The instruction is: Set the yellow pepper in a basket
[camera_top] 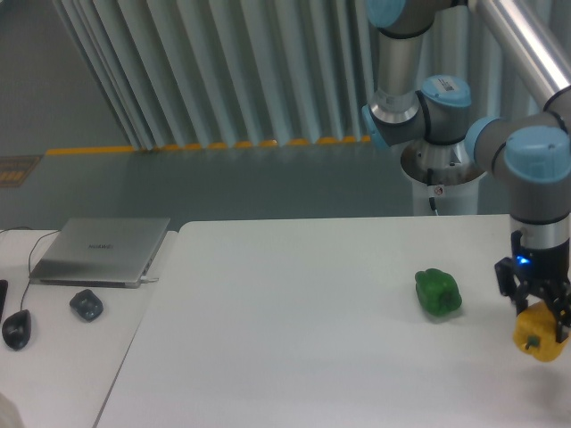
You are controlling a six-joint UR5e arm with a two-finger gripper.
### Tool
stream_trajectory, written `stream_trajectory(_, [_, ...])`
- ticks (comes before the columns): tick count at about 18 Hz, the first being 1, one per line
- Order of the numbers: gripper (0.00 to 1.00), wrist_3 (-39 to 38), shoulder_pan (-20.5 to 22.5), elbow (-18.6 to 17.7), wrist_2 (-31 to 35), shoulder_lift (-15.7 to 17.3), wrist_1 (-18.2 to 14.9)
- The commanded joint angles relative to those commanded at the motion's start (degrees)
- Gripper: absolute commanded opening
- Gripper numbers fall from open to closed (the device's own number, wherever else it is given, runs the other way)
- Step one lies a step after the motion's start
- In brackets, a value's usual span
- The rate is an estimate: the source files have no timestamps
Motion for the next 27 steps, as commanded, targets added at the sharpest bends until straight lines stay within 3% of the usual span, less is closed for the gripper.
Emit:
stream_trajectory(4, [0.49,14.2,2.9,0.4,0.9,0.8,-7.6])
stream_trajectory(6, [0.49,14.7,4.1,0.5,2.1,1.0,-7.2])
stream_trajectory(7, [0.49,14.6,4.5,0.7,2.2,1.0,-5.6])
stream_trajectory(10, [0.49,14.7,5.4,0.6,2.6,0.4,4.0])
stream_trajectory(11, [0.49,14.8,6.3,0.7,3.6,0.4,5.0])
stream_trajectory(15, [0.49,18.5,8.3,2.1,4.7,-0.6,5.4])
stream_trajectory(16, [0.49,18.5,8.6,2.4,4.7,-1.0,6.9])
stream_trajectory(22, [0.49,18.1,9.2,5.3,5.9,-5.7,9.6])
stream_trajectory(24, [0.49,18.5,11.2,5.5,6.0,-6.8,10.5])
stream_trajectory(27, [0.55,18.4,12.7,6.5,5.9,-9.1,11.6])
